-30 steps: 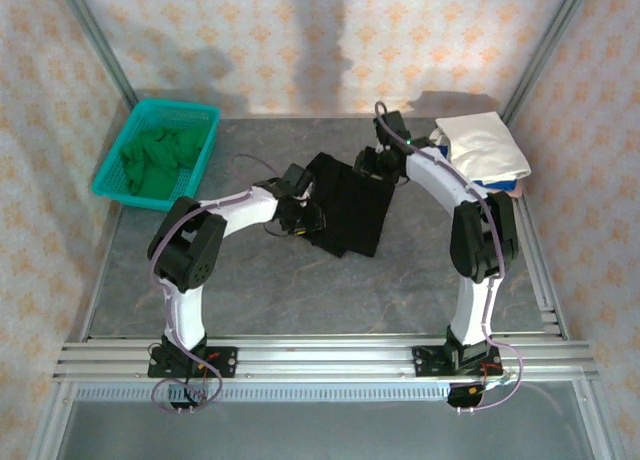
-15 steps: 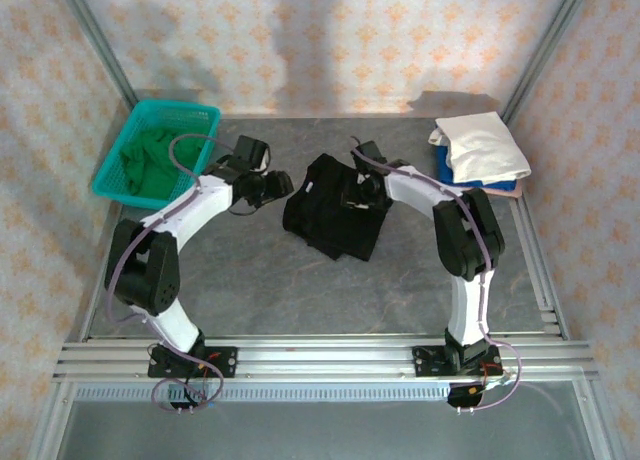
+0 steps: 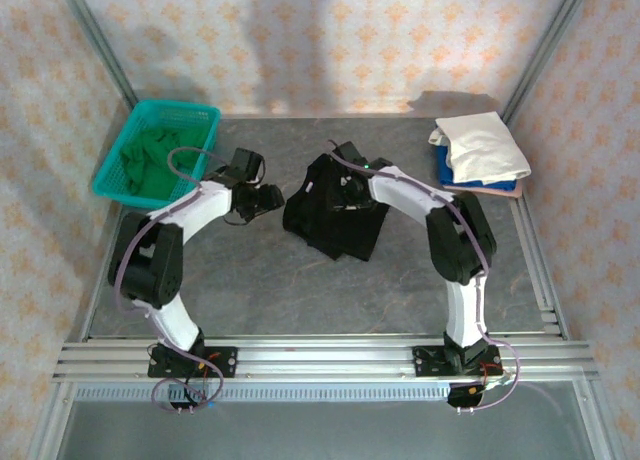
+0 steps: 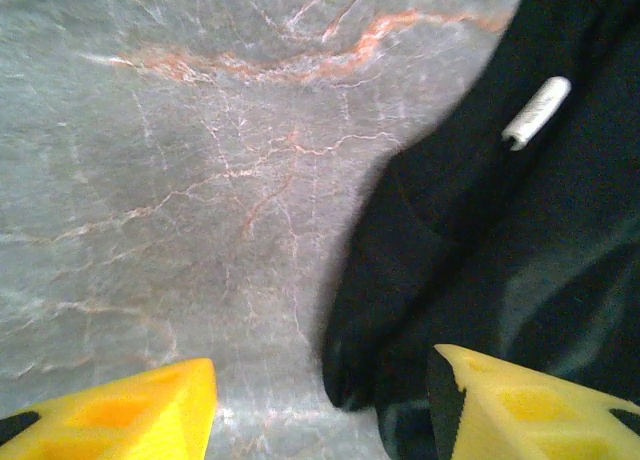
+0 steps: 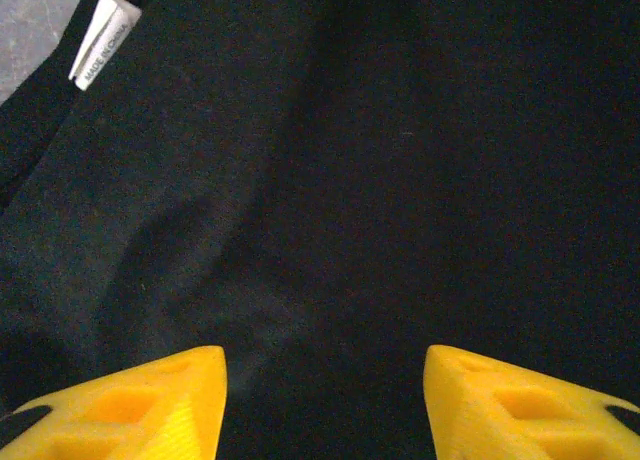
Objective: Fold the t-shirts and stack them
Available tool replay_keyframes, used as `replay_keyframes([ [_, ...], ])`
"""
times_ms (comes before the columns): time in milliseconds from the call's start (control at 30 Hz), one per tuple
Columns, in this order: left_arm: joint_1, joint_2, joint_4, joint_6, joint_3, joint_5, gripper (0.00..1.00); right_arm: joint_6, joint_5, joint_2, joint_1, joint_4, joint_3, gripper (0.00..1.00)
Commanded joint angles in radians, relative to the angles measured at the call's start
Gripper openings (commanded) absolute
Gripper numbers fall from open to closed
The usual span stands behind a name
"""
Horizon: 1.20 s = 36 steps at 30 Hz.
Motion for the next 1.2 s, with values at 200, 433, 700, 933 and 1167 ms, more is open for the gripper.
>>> replay_keyframes([
  [200,-0.109,0.229,0.006,0.035,0.180,-0.005,0.53,0.084,0.124,-0.173,-0.059,-0.011,-0.211,0.57],
  [433,-0.194,0.206,0.070,-0.025,0.100,0.020,0.49,0.098,0.137,-0.118,-0.116,-0.007,-0.256,0.53],
  [700,-0.301,0.162,0.204,-0.166,-0.005,0.086,0.49,0.019,0.215,-0.189,-0.159,-0.059,-0.256,0.54],
  [933,-0.278,0.009,0.140,-0.169,-0.080,0.010,0.51,0.025,0.090,-0.271,-0.160,0.019,-0.318,0.56],
  [1167,-0.168,-0.062,0.085,-0.137,-0.164,-0.016,0.51,0.064,0.037,-0.266,-0.134,0.076,-0.346,0.56],
])
